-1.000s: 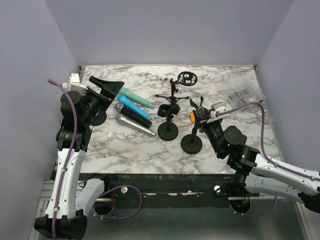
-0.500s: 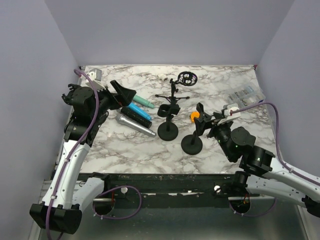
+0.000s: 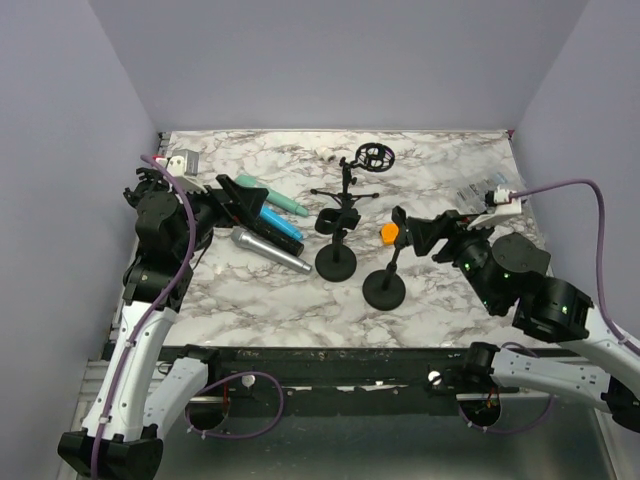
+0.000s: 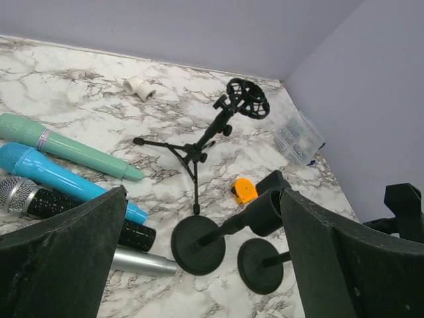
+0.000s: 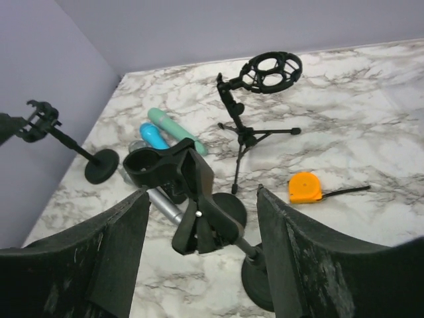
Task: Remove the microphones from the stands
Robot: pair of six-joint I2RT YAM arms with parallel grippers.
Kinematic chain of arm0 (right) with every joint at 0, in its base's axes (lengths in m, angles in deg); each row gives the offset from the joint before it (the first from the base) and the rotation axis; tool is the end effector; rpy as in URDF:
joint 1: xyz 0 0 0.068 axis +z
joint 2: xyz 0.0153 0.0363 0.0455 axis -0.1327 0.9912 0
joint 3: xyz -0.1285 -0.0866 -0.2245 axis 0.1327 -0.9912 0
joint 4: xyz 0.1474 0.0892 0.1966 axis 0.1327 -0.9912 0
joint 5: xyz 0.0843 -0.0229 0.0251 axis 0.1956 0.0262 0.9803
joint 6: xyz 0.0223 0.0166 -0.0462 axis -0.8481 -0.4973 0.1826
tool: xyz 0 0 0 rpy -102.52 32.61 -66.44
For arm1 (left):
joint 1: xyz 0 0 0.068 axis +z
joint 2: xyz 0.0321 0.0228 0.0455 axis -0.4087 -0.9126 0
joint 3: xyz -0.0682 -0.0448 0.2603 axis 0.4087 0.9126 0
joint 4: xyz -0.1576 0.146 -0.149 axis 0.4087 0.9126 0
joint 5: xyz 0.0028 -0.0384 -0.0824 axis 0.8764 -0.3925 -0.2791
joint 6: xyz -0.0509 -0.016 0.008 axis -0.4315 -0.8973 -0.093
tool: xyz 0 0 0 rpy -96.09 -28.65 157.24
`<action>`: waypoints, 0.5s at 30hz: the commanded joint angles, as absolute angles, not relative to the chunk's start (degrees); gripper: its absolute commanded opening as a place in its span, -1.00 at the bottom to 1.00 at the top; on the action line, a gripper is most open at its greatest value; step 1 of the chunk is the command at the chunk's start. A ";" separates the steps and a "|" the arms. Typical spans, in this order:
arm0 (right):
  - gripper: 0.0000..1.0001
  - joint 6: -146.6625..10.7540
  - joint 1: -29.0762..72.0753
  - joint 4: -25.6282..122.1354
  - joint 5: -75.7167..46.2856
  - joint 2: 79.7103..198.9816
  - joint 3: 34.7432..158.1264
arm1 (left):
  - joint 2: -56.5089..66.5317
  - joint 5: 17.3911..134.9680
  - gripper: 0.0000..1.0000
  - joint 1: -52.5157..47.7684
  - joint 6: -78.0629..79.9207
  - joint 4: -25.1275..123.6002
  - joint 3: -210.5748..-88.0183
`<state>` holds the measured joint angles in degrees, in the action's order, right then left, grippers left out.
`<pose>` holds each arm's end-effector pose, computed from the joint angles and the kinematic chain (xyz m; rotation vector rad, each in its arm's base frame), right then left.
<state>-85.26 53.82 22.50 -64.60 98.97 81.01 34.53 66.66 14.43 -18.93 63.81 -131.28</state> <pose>0.0832 0.1031 0.4120 0.0075 1.6843 0.5083 0.1733 -0.0405 0.3897 -0.0773 1.7010 -0.7966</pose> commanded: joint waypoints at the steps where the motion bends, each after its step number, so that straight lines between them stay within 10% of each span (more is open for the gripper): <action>1: 0.14 -86.62 53.81 17.84 -65.83 103.81 84.57 | 34.65 65.83 0.89 14.72 -18.56 61.82 -130.31; 7: -0.32 -85.19 53.84 19.10 -65.60 106.61 85.57 | 34.58 65.71 0.88 14.73 -18.60 61.63 -130.06; 15: -0.39 -80.95 53.85 21.07 -64.37 108.35 83.52 | 34.36 65.06 0.87 14.70 -18.69 61.20 -129.78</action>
